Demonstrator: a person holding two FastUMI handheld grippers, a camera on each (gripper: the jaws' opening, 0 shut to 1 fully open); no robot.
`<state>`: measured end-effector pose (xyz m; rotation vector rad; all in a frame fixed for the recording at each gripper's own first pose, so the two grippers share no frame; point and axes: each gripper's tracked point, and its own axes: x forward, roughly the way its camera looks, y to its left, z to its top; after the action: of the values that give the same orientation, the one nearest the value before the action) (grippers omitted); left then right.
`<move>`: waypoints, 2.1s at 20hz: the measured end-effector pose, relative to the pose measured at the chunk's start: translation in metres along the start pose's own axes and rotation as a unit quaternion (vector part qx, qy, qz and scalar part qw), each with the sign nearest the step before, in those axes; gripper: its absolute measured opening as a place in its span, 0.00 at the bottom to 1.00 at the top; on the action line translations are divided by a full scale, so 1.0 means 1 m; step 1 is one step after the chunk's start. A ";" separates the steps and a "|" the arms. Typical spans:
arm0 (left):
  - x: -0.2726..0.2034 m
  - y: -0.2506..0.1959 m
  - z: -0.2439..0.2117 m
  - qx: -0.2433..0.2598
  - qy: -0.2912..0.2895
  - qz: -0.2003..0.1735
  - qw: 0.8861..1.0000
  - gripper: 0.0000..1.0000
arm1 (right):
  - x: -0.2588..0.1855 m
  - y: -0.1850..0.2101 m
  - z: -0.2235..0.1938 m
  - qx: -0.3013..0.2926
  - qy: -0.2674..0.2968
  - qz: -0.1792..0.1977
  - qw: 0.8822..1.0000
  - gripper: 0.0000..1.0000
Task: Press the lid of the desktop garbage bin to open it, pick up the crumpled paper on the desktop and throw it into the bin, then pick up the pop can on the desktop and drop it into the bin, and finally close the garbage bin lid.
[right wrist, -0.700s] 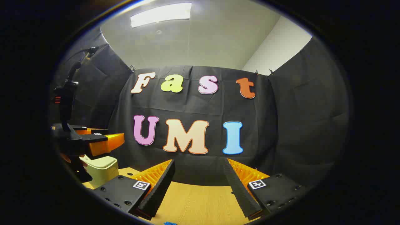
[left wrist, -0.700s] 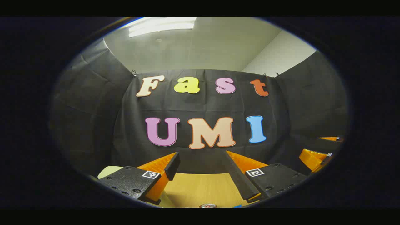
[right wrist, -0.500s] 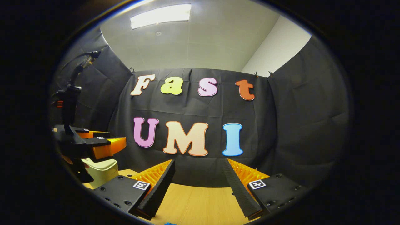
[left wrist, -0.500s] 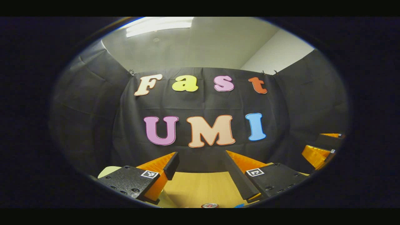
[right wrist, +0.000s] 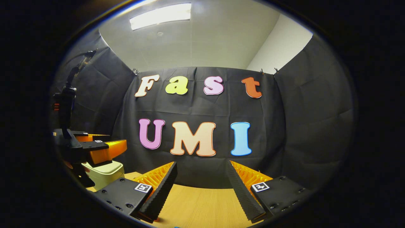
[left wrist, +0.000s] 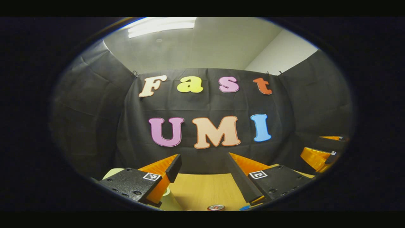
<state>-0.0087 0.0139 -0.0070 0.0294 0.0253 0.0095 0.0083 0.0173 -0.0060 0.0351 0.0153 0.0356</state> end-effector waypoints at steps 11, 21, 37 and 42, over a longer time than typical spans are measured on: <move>0.001 0.008 -0.004 0.011 0.005 0.012 1.000 0.93 | 0.001 0.004 0.006 0.005 -0.008 0.011 1.000 0.98; 0.000 0.034 -0.019 0.014 0.029 0.048 0.998 0.42 | 0.008 0.007 0.004 0.006 0.000 0.020 1.000 0.98; -0.041 0.159 -0.127 -0.001 0.160 0.175 0.971 0.00 | 0.032 0.072 -0.030 0.000 0.049 0.080 0.996 0.98; -0.045 0.162 -0.148 -0.001 0.181 0.174 0.968 0.00 | 0.038 0.077 -0.035 0.000 0.058 0.083 0.995 0.98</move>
<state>-0.0590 0.1800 -0.1486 0.0297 0.3851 0.3676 0.0427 0.0966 -0.0386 0.0348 0.1277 0.2037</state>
